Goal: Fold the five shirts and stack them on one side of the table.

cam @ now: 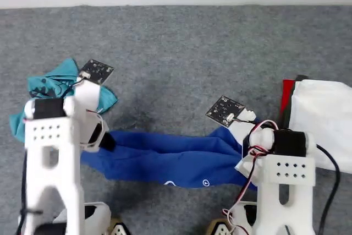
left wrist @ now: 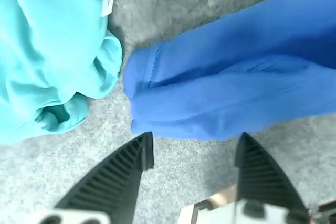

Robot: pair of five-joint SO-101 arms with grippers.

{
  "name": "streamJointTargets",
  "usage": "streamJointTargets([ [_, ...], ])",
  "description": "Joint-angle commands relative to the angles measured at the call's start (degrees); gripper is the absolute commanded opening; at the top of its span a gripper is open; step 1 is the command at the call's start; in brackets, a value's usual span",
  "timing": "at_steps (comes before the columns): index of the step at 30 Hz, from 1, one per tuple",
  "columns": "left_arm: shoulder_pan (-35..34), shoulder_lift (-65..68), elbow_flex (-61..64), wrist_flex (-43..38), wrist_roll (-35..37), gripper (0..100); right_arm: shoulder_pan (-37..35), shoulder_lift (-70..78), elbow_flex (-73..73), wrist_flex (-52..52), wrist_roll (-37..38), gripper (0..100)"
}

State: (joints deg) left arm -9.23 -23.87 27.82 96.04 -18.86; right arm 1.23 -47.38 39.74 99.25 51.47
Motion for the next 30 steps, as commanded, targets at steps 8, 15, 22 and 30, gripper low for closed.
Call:
streamJointTargets([
  [8,-5.1,18.64,-7.6,-1.85,-7.91,20,0.66,-1.45,-0.53,-0.57,-1.76,0.9],
  [15,-5.89,27.43,-7.78,-4.57,-8.0,20,0.66,-1.54,-0.53,-0.22,-2.99,0.9],
  [22,-5.45,28.84,-7.78,-3.08,-8.26,4,0.57,-1.54,-1.41,-0.66,-2.73,0.9],
  [30,-5.63,16.18,-7.96,-0.09,-8.26,1,0.57,-1.54,-11.25,-0.13,-2.73,0.9],
])
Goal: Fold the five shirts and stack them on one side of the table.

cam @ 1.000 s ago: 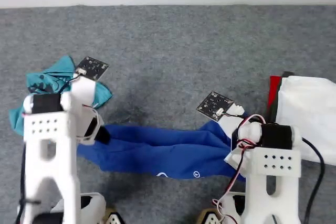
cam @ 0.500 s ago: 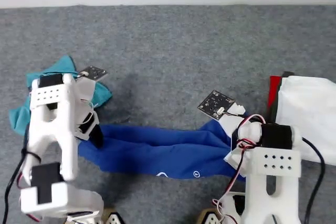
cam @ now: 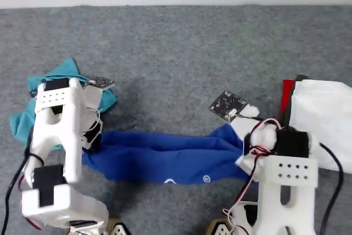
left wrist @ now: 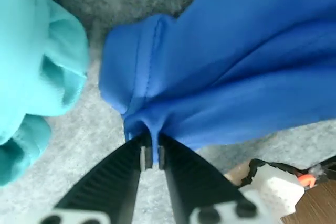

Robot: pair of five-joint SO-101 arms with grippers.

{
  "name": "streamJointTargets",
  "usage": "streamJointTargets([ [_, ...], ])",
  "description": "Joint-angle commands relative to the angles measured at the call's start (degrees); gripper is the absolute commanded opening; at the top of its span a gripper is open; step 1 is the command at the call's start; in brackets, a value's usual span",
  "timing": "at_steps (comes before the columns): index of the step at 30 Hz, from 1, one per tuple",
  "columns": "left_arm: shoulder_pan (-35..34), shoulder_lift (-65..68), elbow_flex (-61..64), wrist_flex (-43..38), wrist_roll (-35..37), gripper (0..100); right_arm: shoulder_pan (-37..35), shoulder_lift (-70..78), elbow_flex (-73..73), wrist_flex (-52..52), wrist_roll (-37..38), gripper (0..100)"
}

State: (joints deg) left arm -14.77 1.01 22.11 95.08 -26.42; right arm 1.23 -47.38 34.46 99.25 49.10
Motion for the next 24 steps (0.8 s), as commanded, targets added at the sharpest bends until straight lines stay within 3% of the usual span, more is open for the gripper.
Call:
streamJointTargets([
  [1,0.0,-11.78,-2.24,0.88,-0.7,1,0.57,-1.45,-7.47,-0.22,-0.35,0.9],
  [9,-0.26,-28.75,-5.76,0.88,-0.26,1,0.57,-1.45,-17.23,-0.66,-0.35,0.9],
  [13,-0.09,-30.68,-14.37,-0.62,4.92,1,0.57,-1.19,-21.01,-5.32,-0.44,0.9],
  [17,0.09,-30.68,-22.11,-6.68,9.05,1,0.31,-1.01,-21.1,-16.48,-0.44,0.9],
  [24,0.18,-30.59,-22.81,-27.08,9.14,1,0.22,-0.84,-12.92,-46.11,-0.35,0.9],
])
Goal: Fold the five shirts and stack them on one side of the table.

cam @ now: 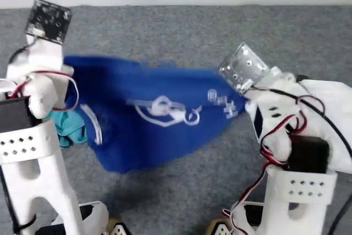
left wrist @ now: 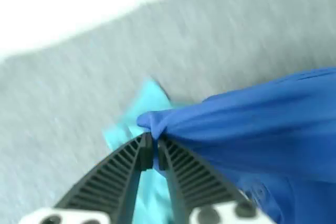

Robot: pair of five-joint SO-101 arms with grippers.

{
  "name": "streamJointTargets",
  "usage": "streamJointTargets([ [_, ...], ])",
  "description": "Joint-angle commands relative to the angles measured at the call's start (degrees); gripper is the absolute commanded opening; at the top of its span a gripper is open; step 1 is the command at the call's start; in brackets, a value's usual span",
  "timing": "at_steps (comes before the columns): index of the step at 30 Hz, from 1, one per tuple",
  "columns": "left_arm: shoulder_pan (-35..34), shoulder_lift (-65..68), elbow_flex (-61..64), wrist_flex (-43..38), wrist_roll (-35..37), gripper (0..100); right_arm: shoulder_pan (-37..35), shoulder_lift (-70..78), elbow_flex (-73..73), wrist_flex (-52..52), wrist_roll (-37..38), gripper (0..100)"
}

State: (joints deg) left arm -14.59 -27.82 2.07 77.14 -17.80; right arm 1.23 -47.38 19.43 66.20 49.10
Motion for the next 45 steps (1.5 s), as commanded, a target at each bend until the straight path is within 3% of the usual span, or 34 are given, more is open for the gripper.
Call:
streamJointTargets([
  [1,0.0,-1.67,-2.77,-12.22,0.53,1,0.22,-0.84,3.96,-17.63,-0.35,0.9],
  [8,0.0,4.31,-9.45,-27.43,0.44,1,0.4,7.16,6.42,-40.75,-0.35,0.9],
  [14,1.58,9.67,-25.89,-26.02,0.44,1,0.13,12.44,1.14,-46.29,-0.35,0.9],
  [19,4.4,10.81,-28.7,-11.6,-2.2,1,0.13,13.32,4.57,-38.11,-0.35,0.9],
  [23,6.24,10.81,-23.52,2.99,-8.79,1,0.04,12.88,10.2,-29.14,-0.26,0.9],
  [29,6.51,10.81,-13.93,17.05,-10.2,1,-0.57,12.88,15.3,-15.78,-0.26,0.9],
  [33,6.51,10.81,-7.78,23.03,-10.2,1,-0.57,12.88,16.44,-7.69,-0.26,0.9],
  [38,5.27,4.48,-0.13,23.38,-10.2,1,-0.4,11.82,14.95,5.32,-0.26,1.7],
  [45,4.92,-13.36,18.51,23.47,-13.63,1,-0.04,3.56,13.36,26.15,-0.35,18.8],
])
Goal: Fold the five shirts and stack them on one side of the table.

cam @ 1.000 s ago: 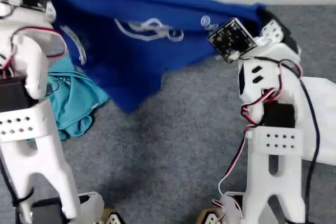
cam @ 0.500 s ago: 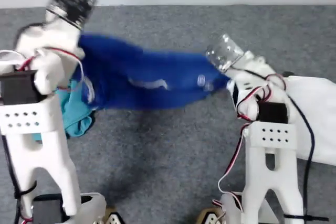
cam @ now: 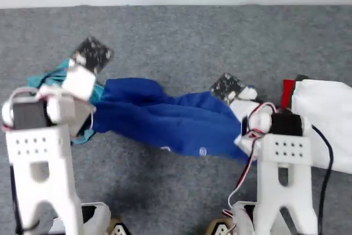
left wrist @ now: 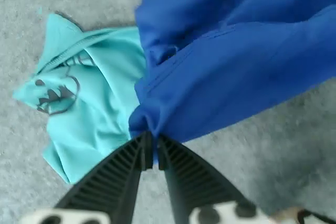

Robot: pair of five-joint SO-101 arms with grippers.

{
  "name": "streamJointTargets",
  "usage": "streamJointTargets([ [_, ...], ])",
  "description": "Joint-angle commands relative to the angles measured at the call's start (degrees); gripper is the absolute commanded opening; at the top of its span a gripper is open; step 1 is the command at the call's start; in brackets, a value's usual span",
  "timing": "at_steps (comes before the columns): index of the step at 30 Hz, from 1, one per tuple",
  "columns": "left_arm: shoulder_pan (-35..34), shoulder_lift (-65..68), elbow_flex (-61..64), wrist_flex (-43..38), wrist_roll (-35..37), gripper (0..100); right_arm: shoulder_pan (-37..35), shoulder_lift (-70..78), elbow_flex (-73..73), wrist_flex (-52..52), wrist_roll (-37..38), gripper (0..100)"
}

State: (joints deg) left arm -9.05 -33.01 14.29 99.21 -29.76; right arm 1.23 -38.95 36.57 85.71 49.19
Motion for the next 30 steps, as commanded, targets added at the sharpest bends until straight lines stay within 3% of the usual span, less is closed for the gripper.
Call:
streamJointTargets([
  [1,-0.62,-10.64,9.01,1.32,-1.76,1,-0.04,-6.73,-3.78,8.04,-0.44,19.4],
  [10,-0.7,-23.56,24.04,1.05,-1.49,1,-0.4,-13.41,-2.99,8.84,-0.88,19.4],
  [23,-0.7,-25.58,26.24,-1.85,1.76,1,-0.57,17.45,-6.07,9.45,-7.47,19.6],
  [30,-0.7,-25.58,26.24,-1.76,1.93,1,-2.42,25.98,-8.53,8.84,-7.47,19.5],
])
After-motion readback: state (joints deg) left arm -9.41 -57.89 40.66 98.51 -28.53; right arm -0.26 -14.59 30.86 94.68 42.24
